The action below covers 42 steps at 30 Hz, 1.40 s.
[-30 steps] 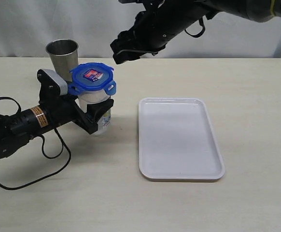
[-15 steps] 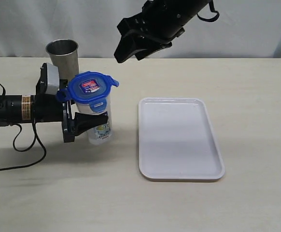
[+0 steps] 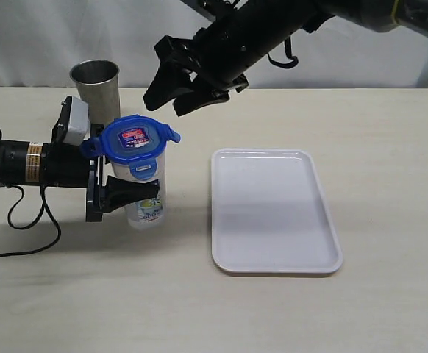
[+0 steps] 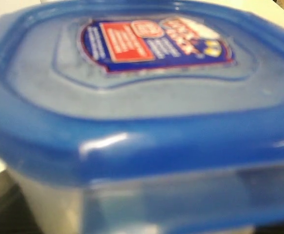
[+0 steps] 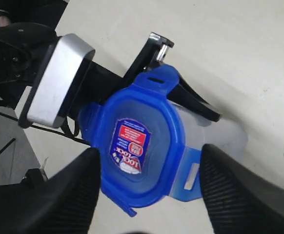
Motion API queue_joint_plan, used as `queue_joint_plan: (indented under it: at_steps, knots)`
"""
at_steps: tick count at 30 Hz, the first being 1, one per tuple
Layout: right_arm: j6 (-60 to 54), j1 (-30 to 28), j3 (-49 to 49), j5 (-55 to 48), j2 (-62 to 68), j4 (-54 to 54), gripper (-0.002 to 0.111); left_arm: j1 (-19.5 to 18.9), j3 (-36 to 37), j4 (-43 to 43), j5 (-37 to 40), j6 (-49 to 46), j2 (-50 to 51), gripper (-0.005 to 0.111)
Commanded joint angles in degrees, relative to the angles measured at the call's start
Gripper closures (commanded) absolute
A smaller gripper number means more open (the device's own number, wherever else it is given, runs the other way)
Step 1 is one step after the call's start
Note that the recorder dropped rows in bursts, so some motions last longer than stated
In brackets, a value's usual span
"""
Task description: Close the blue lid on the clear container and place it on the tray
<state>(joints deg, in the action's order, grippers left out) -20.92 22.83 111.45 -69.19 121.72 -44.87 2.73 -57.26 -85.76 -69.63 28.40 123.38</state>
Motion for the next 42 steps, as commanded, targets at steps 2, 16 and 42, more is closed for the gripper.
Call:
queue_joint_plan:
  at_steps: [2, 16, 42]
  knots:
    - [2.3, 0.0, 0.4, -0.8, 1.9, -0.1, 0.052, 0.0, -0.2, -0.5, -0.3, 0.6, -0.5, 0.107]
    - [3.7, 2.2, 0.1, -0.8, 2.6, 2.2, 0.062, 0.0, -0.2, -0.2, -0.3, 0.6, -0.5, 0.107]
    - [6.3, 5.0, 0.1, -0.8, 7.1, 6.3, 0.078, 0.0, -0.2, 0.2, -0.3, 2.0, -0.5, 0.107]
